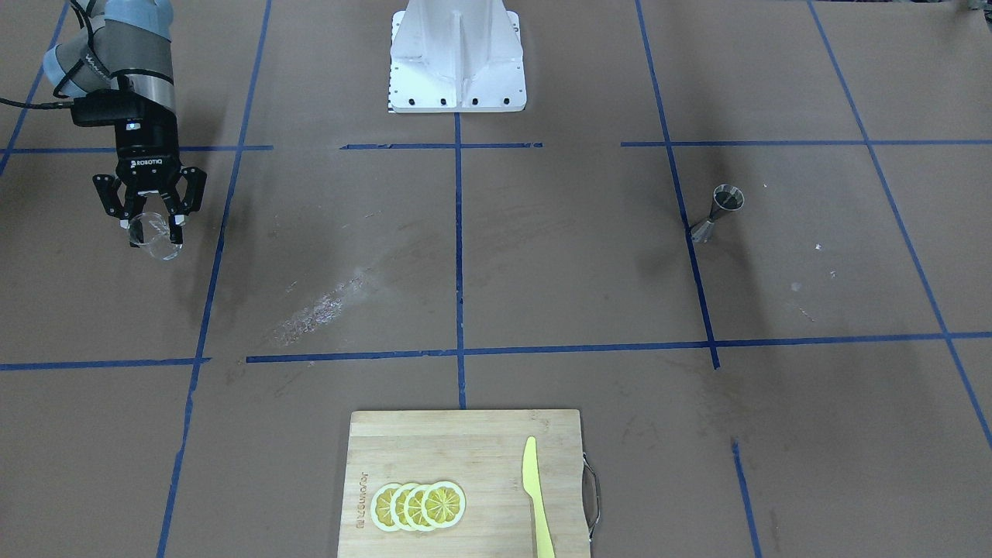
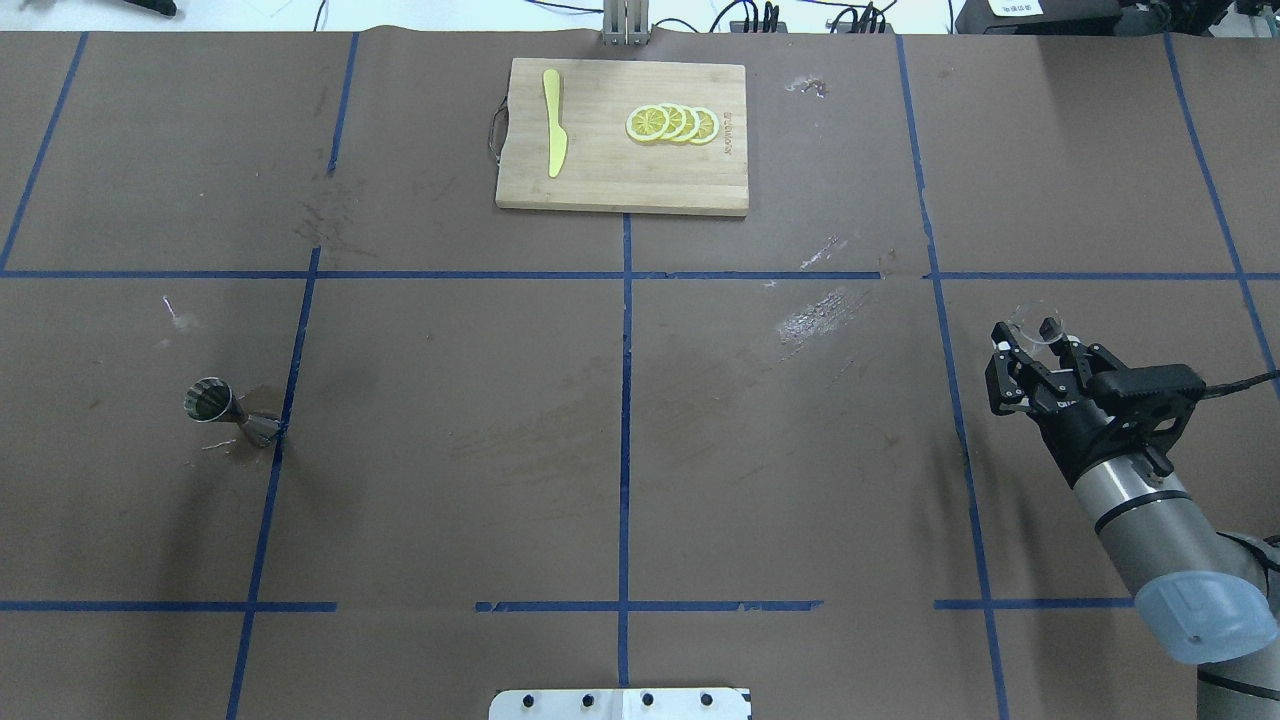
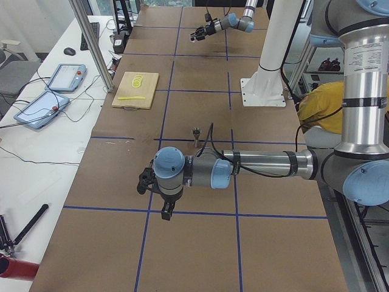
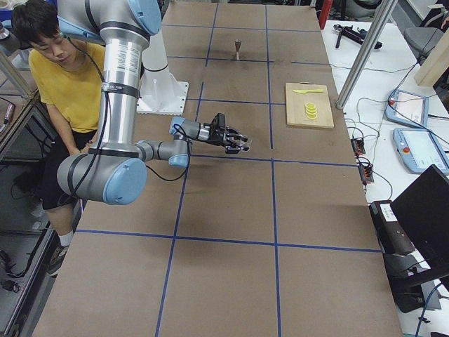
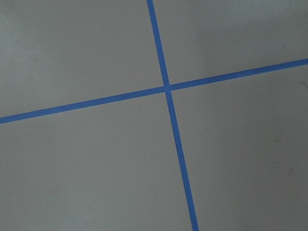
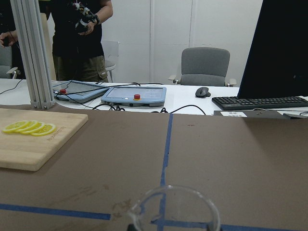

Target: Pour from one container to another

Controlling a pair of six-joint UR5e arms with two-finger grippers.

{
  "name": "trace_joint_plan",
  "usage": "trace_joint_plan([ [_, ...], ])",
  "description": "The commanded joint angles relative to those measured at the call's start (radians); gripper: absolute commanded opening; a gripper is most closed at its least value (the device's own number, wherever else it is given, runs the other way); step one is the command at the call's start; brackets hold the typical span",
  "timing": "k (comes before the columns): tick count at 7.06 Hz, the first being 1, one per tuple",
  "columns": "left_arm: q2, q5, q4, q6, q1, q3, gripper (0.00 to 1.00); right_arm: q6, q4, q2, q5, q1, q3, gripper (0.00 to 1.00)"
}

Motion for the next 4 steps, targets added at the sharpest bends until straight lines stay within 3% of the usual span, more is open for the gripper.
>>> trace_joint_plan([
  [1,-0.001,0.001,0.0,0.0,0.001,0.0,1.0,0.029,0.001,0.006,-0.082,-0.066,-0.061,0.0],
  [4,-0.001,0.015,0.0,0.0,0.001,0.0,1.0,0.031,0.001,0.079,-0.112,-0.088,-0.159,0.0],
])
